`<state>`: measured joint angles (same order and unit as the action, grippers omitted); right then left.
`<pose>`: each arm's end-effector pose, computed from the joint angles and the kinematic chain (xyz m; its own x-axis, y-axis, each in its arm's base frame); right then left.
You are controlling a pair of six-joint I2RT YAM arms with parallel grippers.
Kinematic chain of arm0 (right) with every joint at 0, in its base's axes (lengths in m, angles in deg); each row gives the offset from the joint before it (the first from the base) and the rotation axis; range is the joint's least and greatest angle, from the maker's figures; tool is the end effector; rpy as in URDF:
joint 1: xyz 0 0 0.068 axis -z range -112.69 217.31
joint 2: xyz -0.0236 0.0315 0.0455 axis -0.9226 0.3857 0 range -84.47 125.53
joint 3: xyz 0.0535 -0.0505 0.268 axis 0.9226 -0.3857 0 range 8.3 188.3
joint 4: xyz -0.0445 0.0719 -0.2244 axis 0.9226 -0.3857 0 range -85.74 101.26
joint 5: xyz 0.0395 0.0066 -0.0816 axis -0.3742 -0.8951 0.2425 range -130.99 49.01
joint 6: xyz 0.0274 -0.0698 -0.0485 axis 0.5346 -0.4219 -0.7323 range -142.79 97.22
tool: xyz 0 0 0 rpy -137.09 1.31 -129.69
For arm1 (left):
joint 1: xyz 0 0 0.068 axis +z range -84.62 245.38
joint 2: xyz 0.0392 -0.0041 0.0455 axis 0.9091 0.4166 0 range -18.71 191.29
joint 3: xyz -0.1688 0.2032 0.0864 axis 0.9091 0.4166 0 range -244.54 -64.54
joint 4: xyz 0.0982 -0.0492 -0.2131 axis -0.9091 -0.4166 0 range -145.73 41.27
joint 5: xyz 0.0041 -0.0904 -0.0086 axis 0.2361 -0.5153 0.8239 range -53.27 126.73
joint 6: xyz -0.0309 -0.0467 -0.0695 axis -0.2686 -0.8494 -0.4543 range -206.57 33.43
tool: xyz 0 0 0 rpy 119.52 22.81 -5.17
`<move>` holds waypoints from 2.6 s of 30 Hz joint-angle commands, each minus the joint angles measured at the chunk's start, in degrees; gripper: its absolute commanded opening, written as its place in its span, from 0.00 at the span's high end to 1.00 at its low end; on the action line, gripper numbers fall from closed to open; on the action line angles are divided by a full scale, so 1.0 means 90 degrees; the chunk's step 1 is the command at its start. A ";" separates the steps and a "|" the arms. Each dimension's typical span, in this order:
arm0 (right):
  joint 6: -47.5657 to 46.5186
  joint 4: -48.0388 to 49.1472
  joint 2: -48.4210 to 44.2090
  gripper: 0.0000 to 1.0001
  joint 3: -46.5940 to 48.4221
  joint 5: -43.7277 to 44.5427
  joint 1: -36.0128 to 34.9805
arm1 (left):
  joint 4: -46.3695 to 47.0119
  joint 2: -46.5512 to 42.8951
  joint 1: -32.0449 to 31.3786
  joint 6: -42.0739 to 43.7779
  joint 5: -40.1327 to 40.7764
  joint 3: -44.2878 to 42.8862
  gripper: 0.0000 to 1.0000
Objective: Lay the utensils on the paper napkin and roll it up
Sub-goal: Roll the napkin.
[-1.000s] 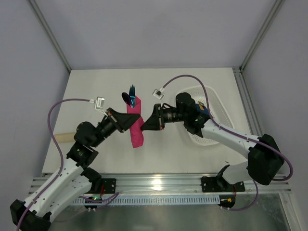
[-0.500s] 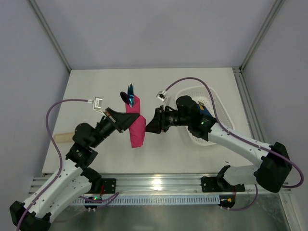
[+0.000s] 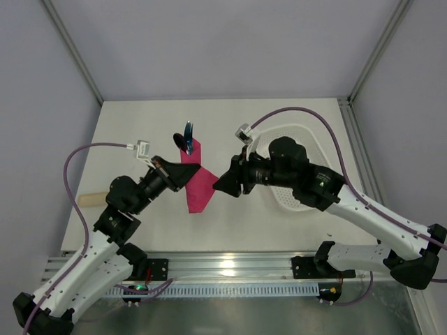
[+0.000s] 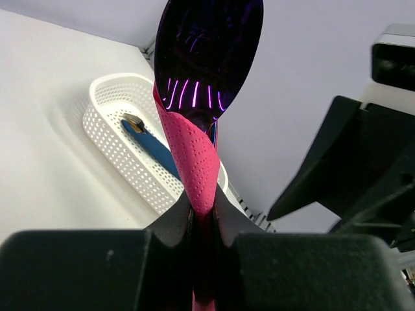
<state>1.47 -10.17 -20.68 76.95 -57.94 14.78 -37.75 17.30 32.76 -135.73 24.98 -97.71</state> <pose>0.1402 0.2211 0.3908 -0.5399 -0.0585 -0.8397 -0.7759 0.4214 0.4695 0.1403 -0.1090 0.3422 -0.4497 -0.5916 -0.6692 0.5462 0.4106 -0.7301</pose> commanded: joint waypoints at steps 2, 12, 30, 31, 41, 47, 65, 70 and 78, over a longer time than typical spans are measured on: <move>-0.0165 -0.0265 0.0324 0.51 0.0546 0.0545 -0.0490 | 0.0021 -0.0017 -0.0018 0.0316 0.0289 -0.0445 1.00; -0.0185 -0.0246 0.1261 0.40 0.1133 0.0877 -0.0833 | 0.0010 -0.0026 -0.0018 0.0336 0.0241 -0.0494 1.00; 0.0020 0.0584 0.1467 0.35 0.0703 0.0194 -0.0833 | 0.0459 0.0013 -0.0018 -0.0103 0.0104 -0.0348 1.00; 0.0059 0.0671 0.1457 0.35 0.0665 0.0117 -0.0833 | 0.0469 0.0013 -0.0018 -0.0132 0.0095 -0.0348 1.00; 0.0274 0.1121 0.1233 0.36 0.0196 -0.0245 -0.0833 | 0.0479 -0.0056 -0.0018 -0.0211 0.0221 -0.0367 1.00; 0.0459 0.1570 0.1154 0.40 -0.0009 -0.0665 -0.0833 | 0.0577 -0.0026 -0.0008 -0.0289 0.0260 -0.0319 1.00; 0.0713 0.2332 0.1086 0.44 -0.0566 -0.0949 -0.0833 | 0.0742 -0.0095 -0.0018 -0.0523 0.0378 -0.0289 1.00; 0.0821 0.2801 0.1047 0.48 -0.0712 -0.0959 -0.0833 | 0.0869 -0.0134 -0.0008 -0.0650 0.0407 -0.0221 1.00; 0.1133 0.3551 0.0969 0.55 -0.0918 -0.1153 -0.0823 | 0.0918 -0.0163 -0.0018 -0.0738 0.0426 -0.0162 1.00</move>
<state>9.53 14.02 -9.82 68.97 -66.01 7.72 -35.25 16.90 32.76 -141.83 27.52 -98.95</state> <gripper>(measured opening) 0.453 0.088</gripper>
